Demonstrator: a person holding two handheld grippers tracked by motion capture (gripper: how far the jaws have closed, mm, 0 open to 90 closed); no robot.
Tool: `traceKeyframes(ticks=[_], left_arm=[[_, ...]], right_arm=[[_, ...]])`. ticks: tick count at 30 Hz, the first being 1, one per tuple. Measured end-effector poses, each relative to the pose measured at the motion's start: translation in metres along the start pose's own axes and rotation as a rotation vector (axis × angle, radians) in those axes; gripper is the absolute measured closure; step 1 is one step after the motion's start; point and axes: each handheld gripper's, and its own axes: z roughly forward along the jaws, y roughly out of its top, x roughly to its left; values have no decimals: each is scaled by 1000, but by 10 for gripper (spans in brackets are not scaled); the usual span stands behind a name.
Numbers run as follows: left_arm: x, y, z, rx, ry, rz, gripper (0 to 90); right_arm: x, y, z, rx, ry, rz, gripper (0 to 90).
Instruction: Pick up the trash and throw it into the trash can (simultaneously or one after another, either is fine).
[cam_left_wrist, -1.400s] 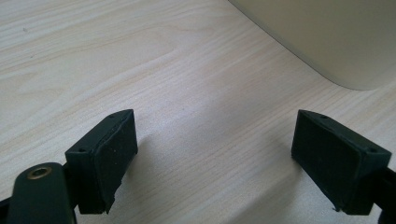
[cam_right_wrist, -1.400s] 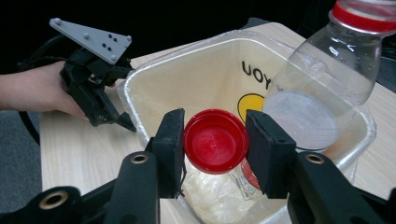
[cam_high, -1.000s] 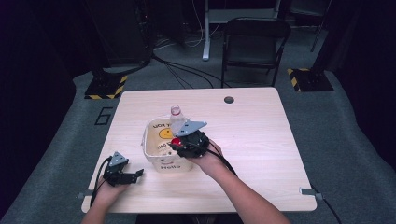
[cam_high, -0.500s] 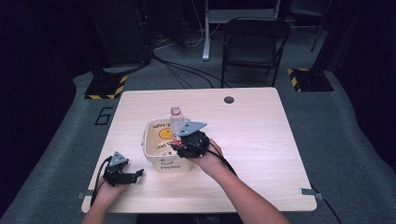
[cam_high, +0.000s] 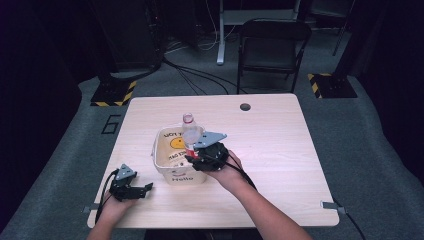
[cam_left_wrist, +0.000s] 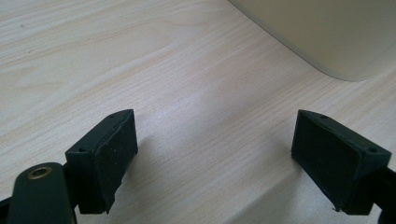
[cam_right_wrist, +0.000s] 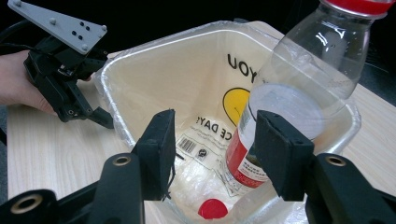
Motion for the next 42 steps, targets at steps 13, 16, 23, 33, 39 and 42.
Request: traceKeyframes(ticks=[13,16,23,33,39,42], left_arm=[[1,-2,-3,3,-3,6,142],[0,-3,-3,-2,3,1,142],[-1,-5,-6,-1,3,-7,142],[0,-9,-9,-3,-3,0,142],[0,-6,-7,4,-1,1,141],[0,-5,-6,7,-3,-4,141]], right_arm=[[-1,-5,-13,-31,-24,7,466],[-2,-8,-21,-32,-38,6,460],[-14,-18,-42,-58,-82,14,440],[-37,-53,-65,-39,-140,117,422],[-42,-75,-67,-6,-148,157,420],[-44,-83,-69,-2,-149,172,420]])
